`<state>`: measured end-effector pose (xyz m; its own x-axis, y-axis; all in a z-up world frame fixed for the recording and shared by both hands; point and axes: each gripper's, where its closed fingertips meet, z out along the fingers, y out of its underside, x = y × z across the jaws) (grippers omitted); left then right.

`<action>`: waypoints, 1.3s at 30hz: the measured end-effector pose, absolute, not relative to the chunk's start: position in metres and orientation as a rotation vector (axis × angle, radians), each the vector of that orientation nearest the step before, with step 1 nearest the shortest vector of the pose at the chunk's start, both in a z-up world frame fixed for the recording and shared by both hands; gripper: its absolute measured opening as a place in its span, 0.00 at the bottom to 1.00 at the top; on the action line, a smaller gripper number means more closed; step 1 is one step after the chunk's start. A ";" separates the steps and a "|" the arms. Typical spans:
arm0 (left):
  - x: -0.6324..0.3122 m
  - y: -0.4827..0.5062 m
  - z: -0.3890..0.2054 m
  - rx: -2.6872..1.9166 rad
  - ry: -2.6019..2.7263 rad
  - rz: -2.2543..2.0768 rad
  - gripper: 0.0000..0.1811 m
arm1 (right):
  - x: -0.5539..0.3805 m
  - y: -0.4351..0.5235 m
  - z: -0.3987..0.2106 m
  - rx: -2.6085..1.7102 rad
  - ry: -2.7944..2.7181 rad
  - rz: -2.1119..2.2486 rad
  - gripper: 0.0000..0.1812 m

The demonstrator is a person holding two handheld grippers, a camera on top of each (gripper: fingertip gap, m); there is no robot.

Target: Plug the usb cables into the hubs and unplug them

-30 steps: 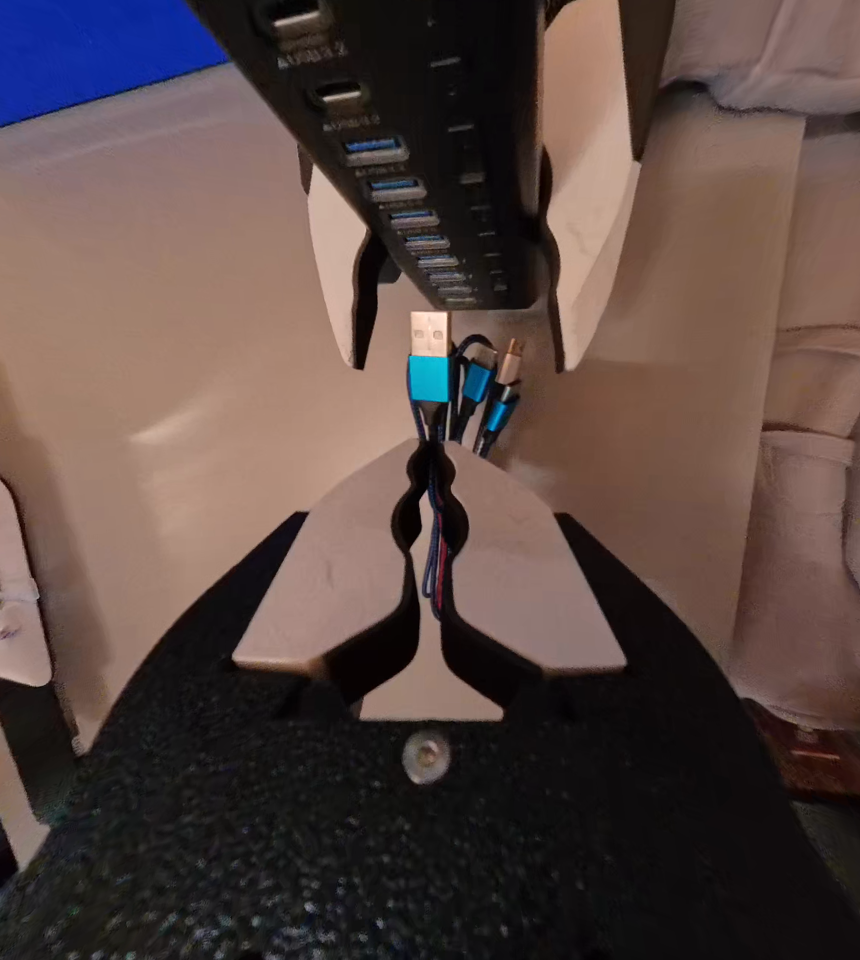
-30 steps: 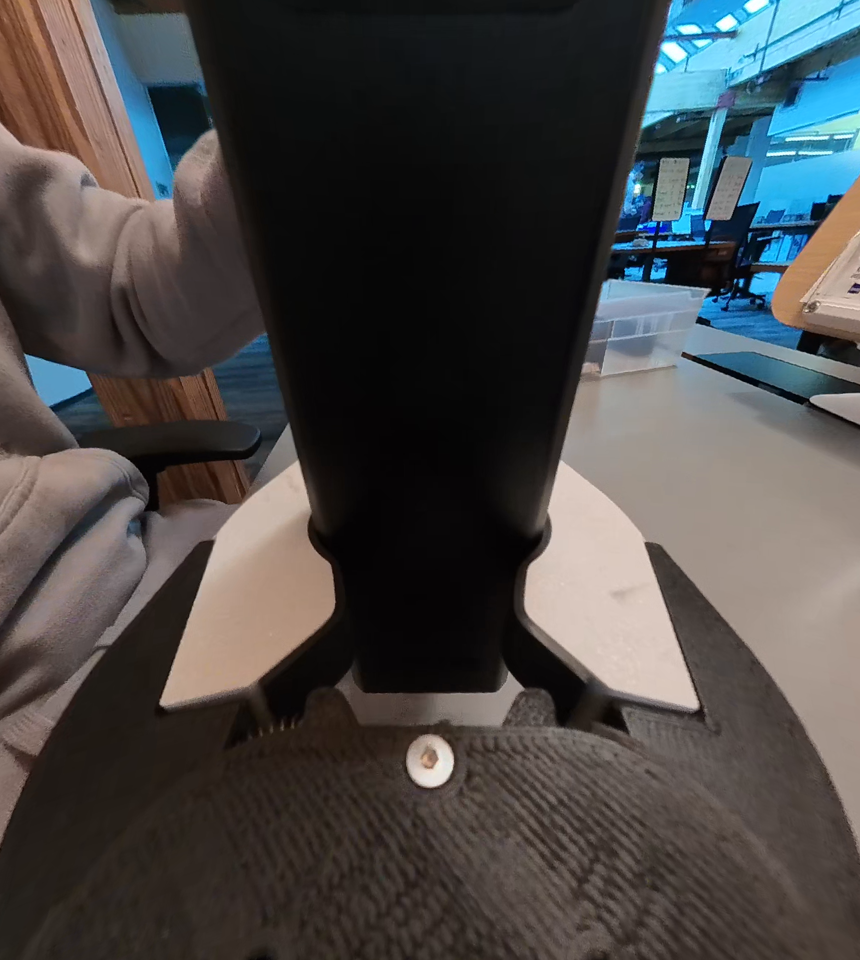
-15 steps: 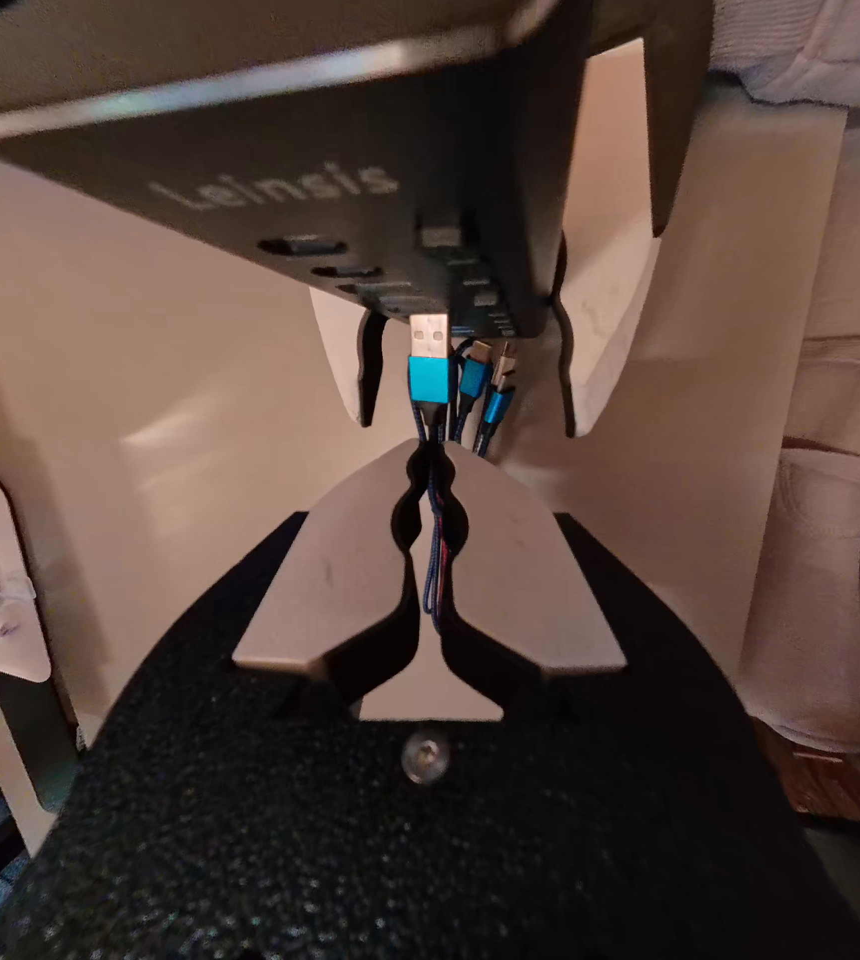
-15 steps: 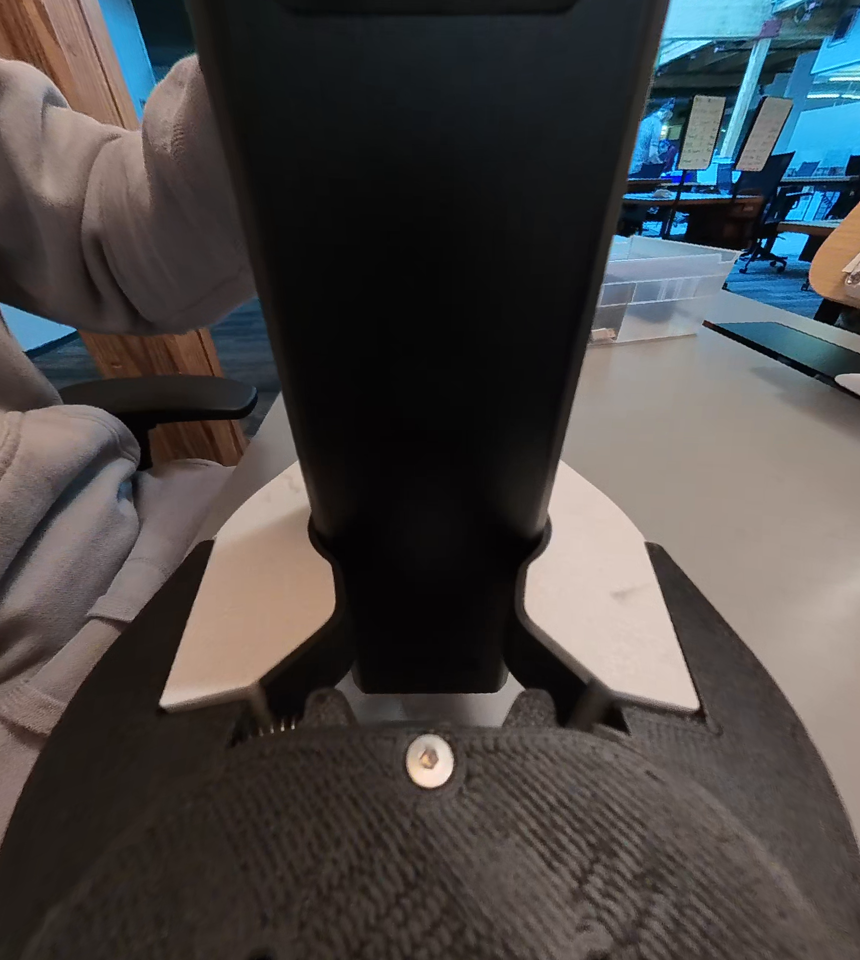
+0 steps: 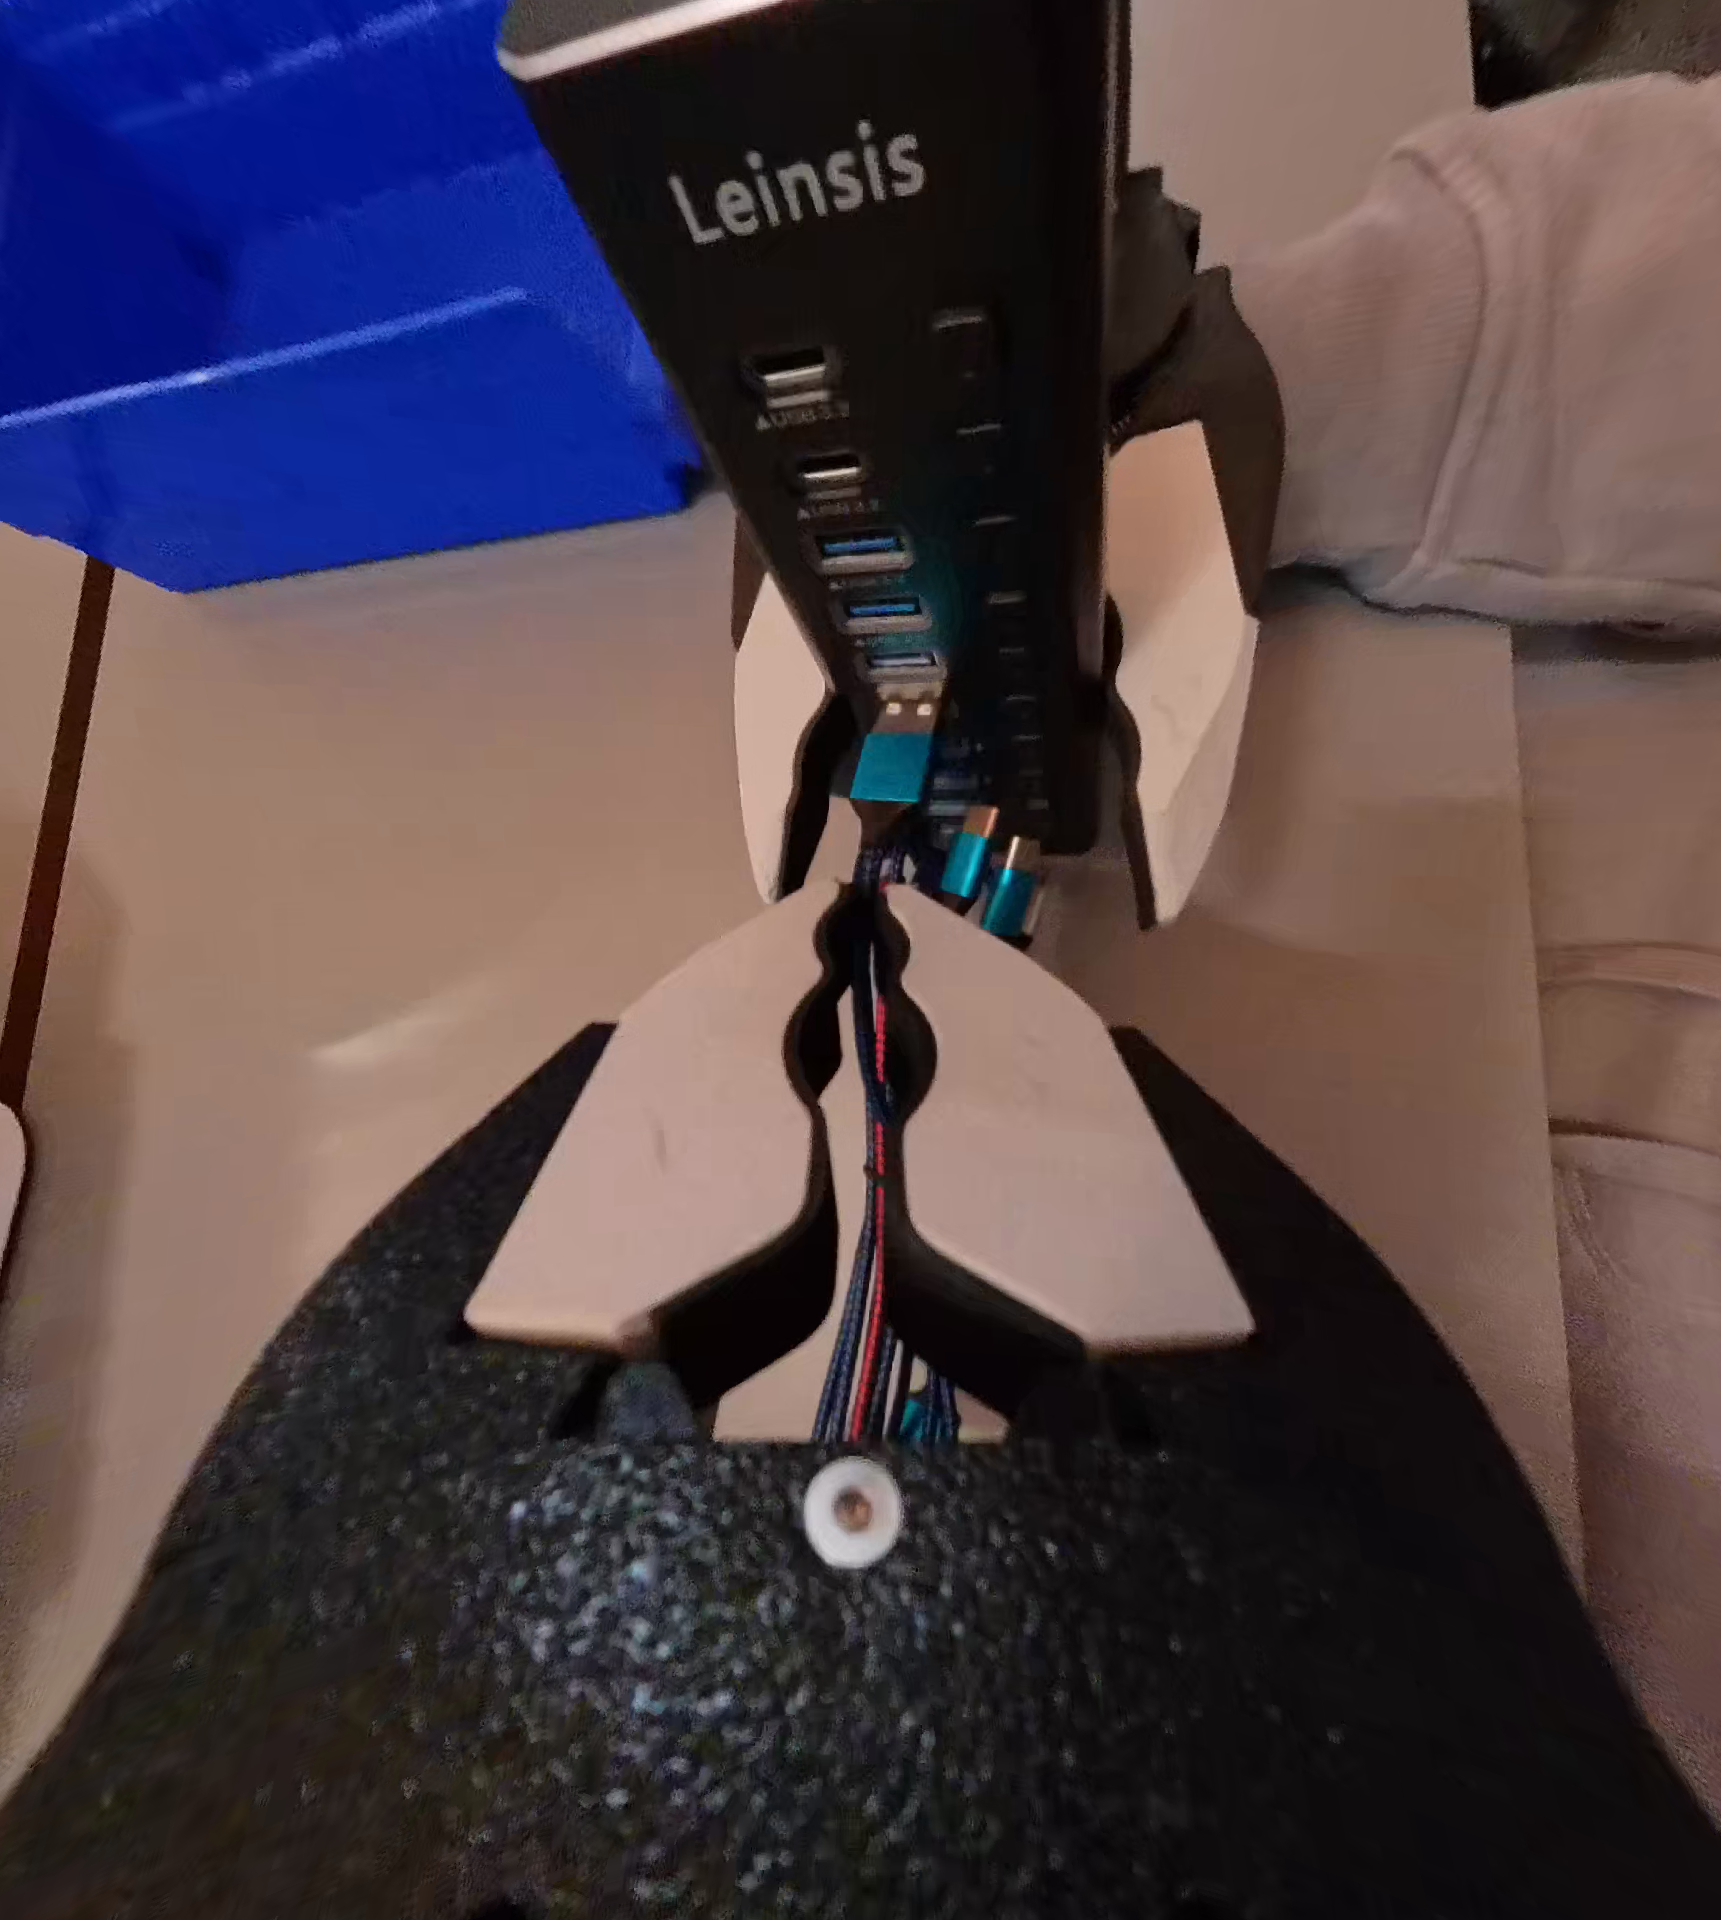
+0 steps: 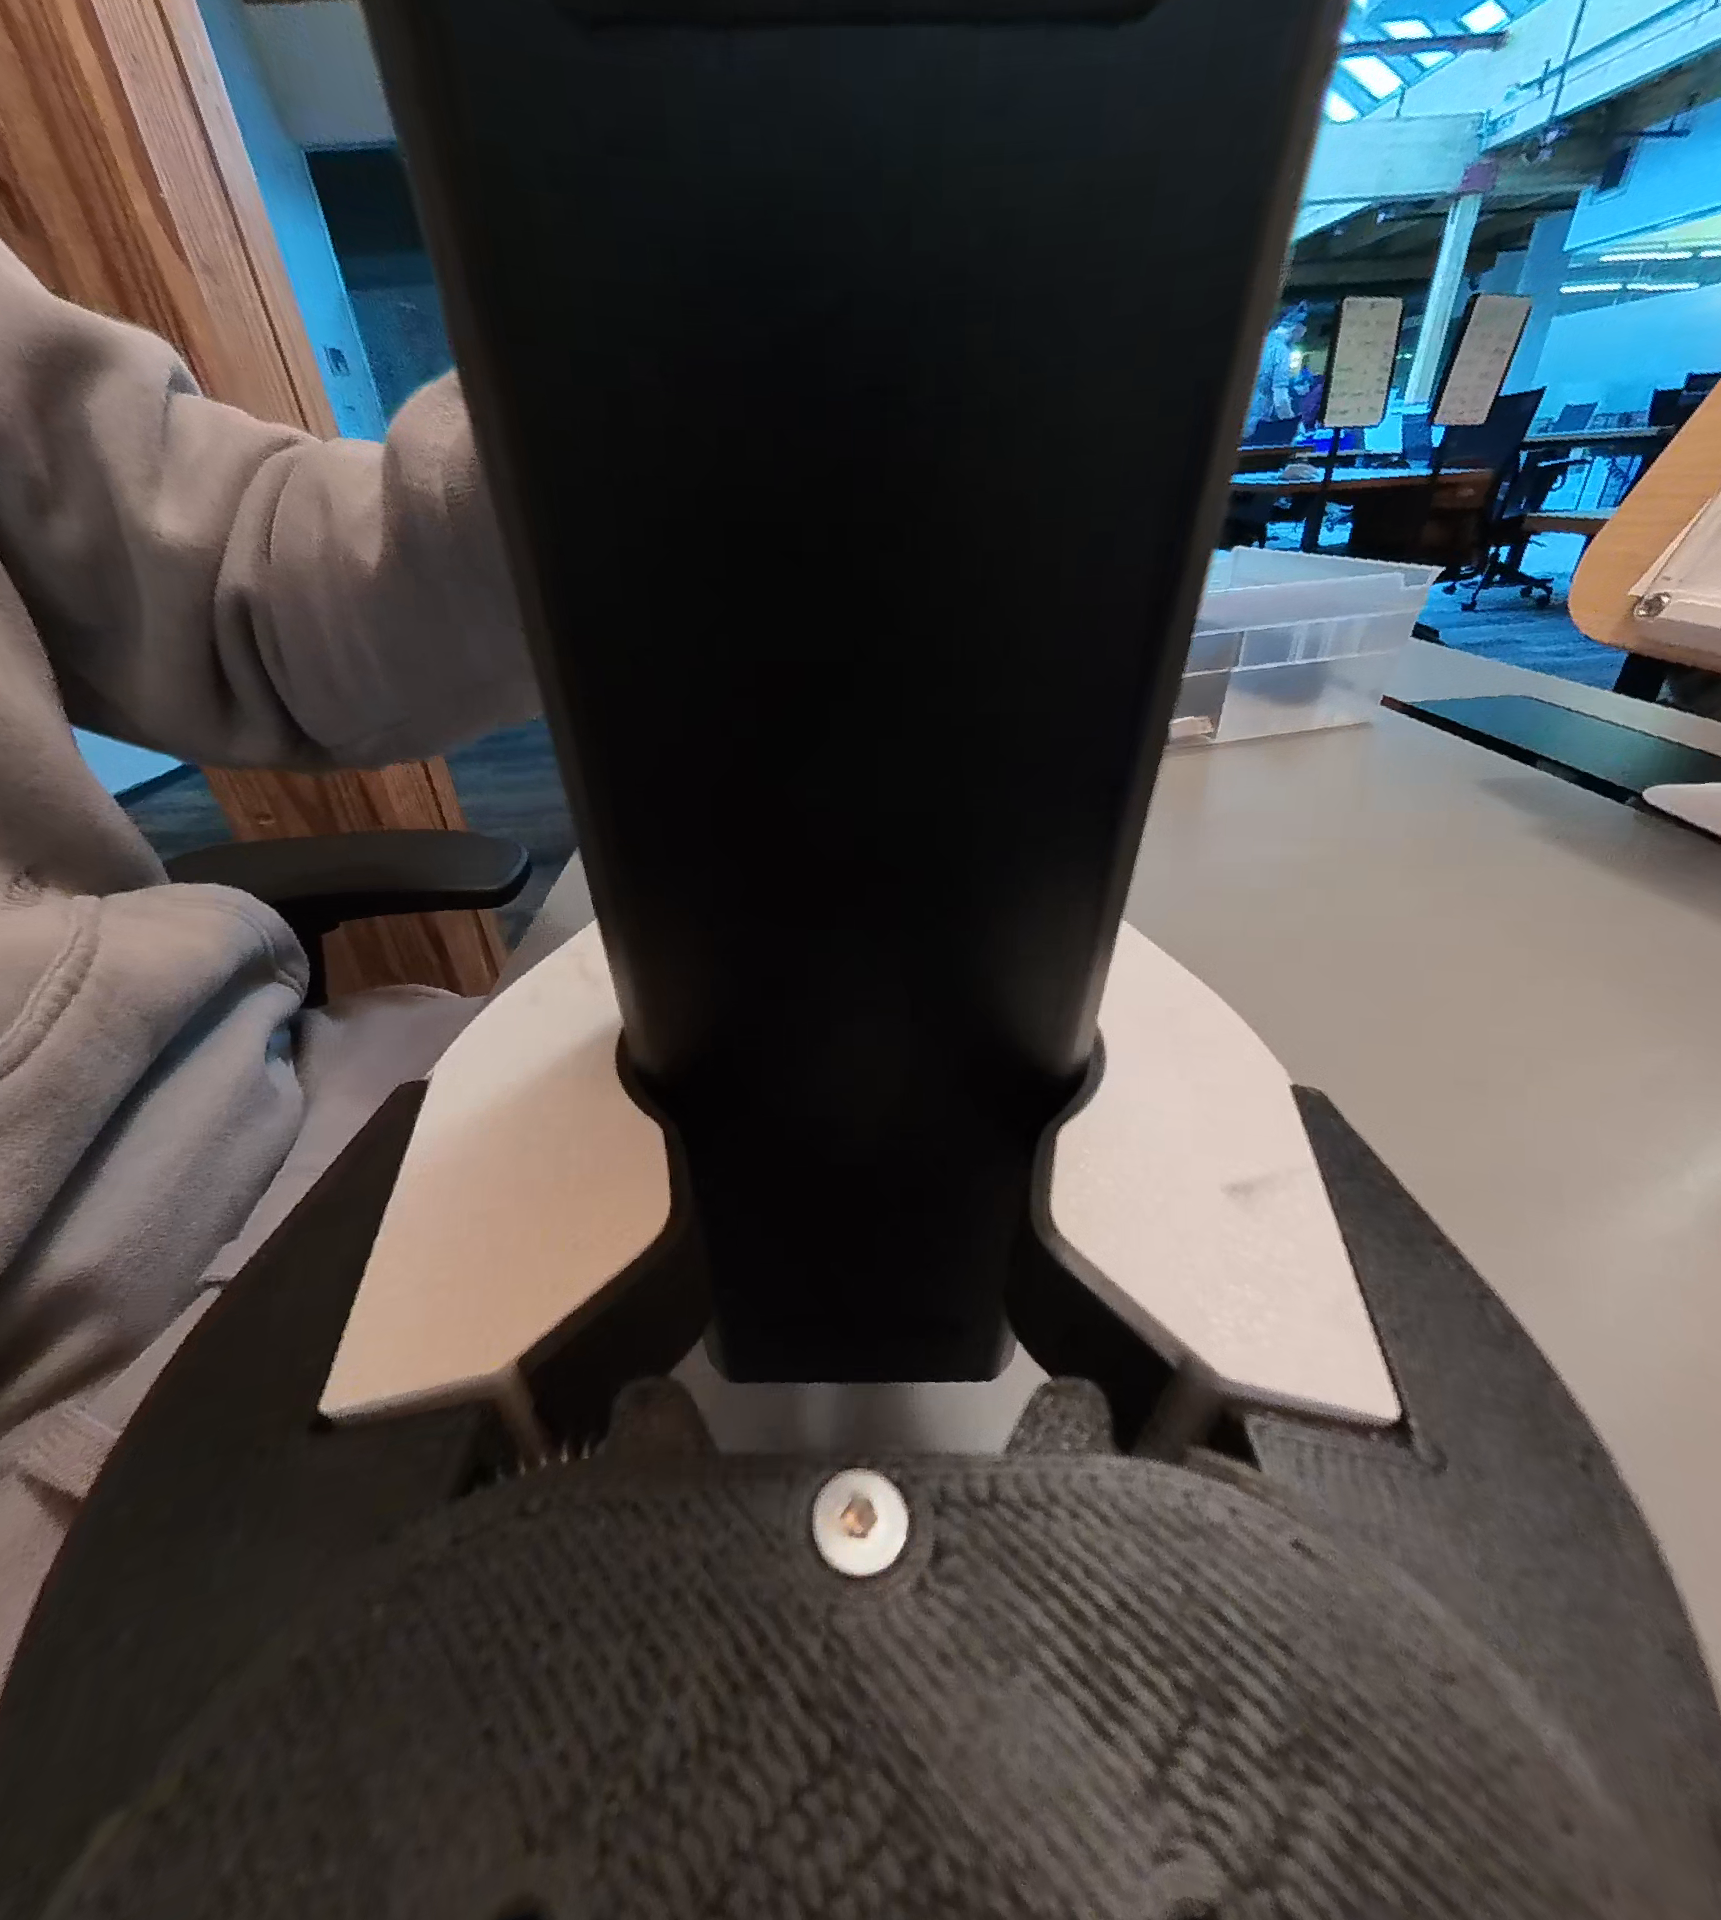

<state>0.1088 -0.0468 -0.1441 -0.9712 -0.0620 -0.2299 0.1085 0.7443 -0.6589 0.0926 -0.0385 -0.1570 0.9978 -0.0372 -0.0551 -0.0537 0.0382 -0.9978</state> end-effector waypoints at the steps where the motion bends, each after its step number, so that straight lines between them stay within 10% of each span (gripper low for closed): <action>1: 0.108 -0.047 -0.145 0.018 2.701 -1.091 0.01 | 0.093 -0.038 -0.157 -1.536 0.075 0.011 0.40; 39: 0.100 -0.063 -0.152 -0.066 2.594 -1.744 0.04 | 0.090 -0.035 -0.160 -1.556 0.052 0.025 0.40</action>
<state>0.1000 -0.0631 -0.1519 -0.9990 -0.0432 0.0109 -0.0264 0.3768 -0.9259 0.0900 -0.0353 -0.1598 0.9986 -0.0169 -0.0496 -0.0494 0.0144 -0.9987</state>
